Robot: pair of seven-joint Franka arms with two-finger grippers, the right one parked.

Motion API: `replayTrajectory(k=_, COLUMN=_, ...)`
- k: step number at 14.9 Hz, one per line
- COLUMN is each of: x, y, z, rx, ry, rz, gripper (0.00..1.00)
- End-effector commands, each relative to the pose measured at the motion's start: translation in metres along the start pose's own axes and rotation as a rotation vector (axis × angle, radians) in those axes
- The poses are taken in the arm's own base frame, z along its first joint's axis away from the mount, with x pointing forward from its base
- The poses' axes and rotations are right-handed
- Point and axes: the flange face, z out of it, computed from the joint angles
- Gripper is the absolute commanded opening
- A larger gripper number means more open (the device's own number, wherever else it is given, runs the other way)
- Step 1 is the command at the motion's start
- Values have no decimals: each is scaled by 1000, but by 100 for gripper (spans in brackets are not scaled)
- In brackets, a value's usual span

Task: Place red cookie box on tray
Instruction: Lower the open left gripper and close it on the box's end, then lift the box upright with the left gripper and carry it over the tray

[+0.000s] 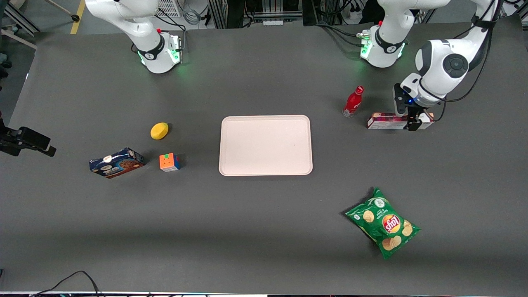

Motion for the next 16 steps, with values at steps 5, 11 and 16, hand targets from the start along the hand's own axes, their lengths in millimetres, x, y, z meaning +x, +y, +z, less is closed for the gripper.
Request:
replayTrajectory(k=5, x=-2, y=18, z=17, rx=-29, ry=14, rz=-14, gripper=39)
replayTrajectory(k=11, x=-1, y=-22, z=-13, rx=46, ry=7, rz=-12, gripper=13)
replayTrajectory(k=16, x=-3, y=-103, z=-111, rx=2, ry=-8, rz=-8, gripper=14)
